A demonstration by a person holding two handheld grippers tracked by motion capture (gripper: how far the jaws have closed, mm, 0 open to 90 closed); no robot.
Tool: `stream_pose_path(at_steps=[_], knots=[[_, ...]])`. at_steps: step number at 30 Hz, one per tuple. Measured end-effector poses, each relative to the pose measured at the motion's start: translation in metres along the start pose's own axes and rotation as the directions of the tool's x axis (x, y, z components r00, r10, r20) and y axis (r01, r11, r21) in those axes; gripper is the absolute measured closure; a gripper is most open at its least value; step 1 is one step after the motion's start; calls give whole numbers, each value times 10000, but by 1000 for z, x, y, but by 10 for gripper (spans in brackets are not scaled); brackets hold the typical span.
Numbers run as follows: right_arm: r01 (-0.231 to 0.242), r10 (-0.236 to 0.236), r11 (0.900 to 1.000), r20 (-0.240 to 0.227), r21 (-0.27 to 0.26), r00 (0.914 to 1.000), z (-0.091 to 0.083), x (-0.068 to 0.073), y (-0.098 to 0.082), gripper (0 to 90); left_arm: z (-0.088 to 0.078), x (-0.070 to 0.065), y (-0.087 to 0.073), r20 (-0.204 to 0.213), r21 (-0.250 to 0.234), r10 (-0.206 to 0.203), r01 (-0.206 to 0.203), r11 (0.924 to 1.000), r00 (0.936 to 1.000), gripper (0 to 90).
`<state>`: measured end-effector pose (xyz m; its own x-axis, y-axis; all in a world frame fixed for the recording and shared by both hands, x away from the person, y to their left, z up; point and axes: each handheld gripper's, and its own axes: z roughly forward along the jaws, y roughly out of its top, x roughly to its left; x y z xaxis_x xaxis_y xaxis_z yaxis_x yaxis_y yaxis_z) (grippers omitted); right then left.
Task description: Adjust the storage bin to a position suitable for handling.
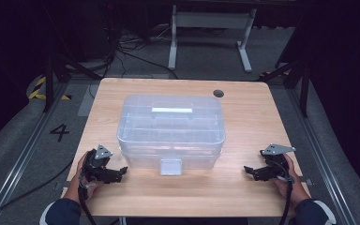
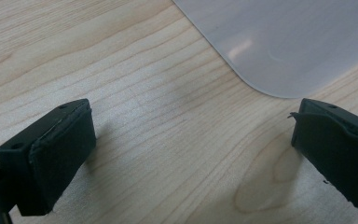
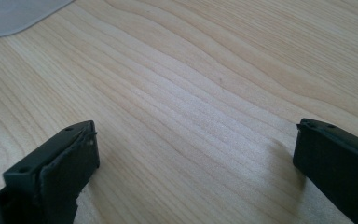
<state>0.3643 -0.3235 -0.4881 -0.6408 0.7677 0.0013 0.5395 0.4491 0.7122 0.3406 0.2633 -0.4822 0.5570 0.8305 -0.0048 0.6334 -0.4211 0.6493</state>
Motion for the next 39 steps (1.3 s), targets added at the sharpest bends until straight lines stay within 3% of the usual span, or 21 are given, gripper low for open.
stream_pose_path(at_steps=[17, 19, 21, 23, 24, 29, 32, 39], knots=[[122, -121, 9998, -112, 139, 9999, -5, -3, -2, 28, -5, 6, -6, 458, -108, 610, -606, 9981, 9971, 4], [37, -37, 9999, 12, 143, 10000, -6, -2, -2, 74, -5, 6, -7, 413, -121, 720, -716, 9974, 9965, 5], [-42, 42, 10000, 74, -12, 10000, -8, -2, -1, 185, -6, 6, -7, 488, -54, 809, -807, 9967, 9955, 5], [-134, 137, 9998, 207, -144, 9997, -10, -1, -2, 143, -7, 5, -8, 587, -102, 777, -772, 9970, 9952, 5], [-160, 165, 9997, 286, -169, 9995, -11, -1, -2, 173, -7, 5, -8, 580, -99, 764, -760, 9971, 9954, 5], [-88, 93, 9997, 199, -239, 9998, -15, -1, 0, 180, -7, 5, -9, 735, 5, 711, -713, 9975, 9948, 5], [-85, 81, 9988, -87, -486, 9999, -20, -3, 1, 177, -7, 5, -9, 718, -5, 679, -680, 9977, 9951, 5], [88, -102, 9960, -158, -888, 9998, -30, 0, 7, 232, -7, 5, -9, 719, -10, 670, -671, 9977, 9952, 5]])
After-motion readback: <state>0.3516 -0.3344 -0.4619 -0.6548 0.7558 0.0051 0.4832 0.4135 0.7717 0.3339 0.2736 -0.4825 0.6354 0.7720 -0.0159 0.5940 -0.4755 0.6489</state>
